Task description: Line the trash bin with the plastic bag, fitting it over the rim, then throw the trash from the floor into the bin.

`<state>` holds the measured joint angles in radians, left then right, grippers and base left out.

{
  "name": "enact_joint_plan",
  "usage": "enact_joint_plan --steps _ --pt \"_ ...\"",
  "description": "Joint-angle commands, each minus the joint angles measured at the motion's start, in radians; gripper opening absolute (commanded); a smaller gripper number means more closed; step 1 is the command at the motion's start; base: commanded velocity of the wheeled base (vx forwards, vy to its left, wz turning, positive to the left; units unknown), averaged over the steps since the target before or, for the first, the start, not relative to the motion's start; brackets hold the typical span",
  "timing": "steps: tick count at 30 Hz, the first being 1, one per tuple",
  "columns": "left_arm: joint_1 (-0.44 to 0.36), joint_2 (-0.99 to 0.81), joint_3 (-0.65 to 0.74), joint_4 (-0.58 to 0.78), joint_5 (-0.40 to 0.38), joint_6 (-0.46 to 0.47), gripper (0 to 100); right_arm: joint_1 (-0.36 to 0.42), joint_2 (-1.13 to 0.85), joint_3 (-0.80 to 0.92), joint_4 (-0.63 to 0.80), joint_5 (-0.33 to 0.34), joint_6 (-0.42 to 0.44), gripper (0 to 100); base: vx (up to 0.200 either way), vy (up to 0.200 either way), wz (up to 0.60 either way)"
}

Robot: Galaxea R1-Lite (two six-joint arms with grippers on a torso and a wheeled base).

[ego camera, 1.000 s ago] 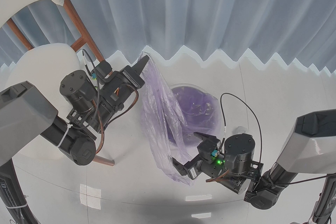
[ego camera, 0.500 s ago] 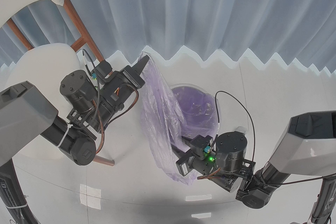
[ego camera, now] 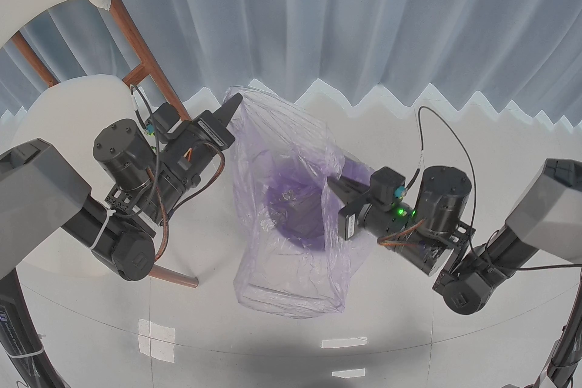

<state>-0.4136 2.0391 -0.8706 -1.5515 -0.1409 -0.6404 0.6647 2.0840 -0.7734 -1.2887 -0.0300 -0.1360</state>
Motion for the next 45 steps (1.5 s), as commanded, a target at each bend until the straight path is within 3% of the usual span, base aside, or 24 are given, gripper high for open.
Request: enact_joint_plan --steps 1,6,13,23,35,36,41,45 --pt "0.035 -0.022 0.015 0.001 -0.026 0.001 0 -0.057 -0.045 -0.067 0.003 0.027 -0.002 0 0.0 0.0 0.0" --pt "0.033 -0.013 0.015 -0.001 -0.032 0.001 0 -0.128 -0.039 -0.121 0.003 0.079 -0.008 0 0.0 0.0 0.0" --pt "-0.027 0.007 0.024 -0.001 -0.026 -0.001 0 -0.209 -0.024 -0.196 0.011 0.153 -0.011 0 0.0 0.0 0.0" --pt "-0.031 0.001 0.03 -0.001 -0.026 -0.001 0 -0.155 -0.004 -0.21 0.0 0.18 0.114 0 0.0 0.0 0.0" --pt "-0.002 0.023 0.019 -0.001 -0.025 0.002 0 -0.14 0.129 -0.465 0.008 0.18 0.131 0 0.0 0.0 0.0" --pt "0.004 0.03 0.018 -0.001 -0.025 0.005 0 -0.137 0.133 -0.48 0.008 0.18 0.136 100 0.0 0.0 0.0" --pt "0.042 0.075 -0.008 -0.001 -0.023 0.018 0 -0.139 0.166 -0.598 -0.006 0.182 0.203 100 0.0 0.0 0.0" --pt "0.09 0.131 -0.051 -0.001 -0.017 0.021 0 -0.148 0.122 -0.693 -0.037 0.185 0.361 100 0.0 0.0 0.0"
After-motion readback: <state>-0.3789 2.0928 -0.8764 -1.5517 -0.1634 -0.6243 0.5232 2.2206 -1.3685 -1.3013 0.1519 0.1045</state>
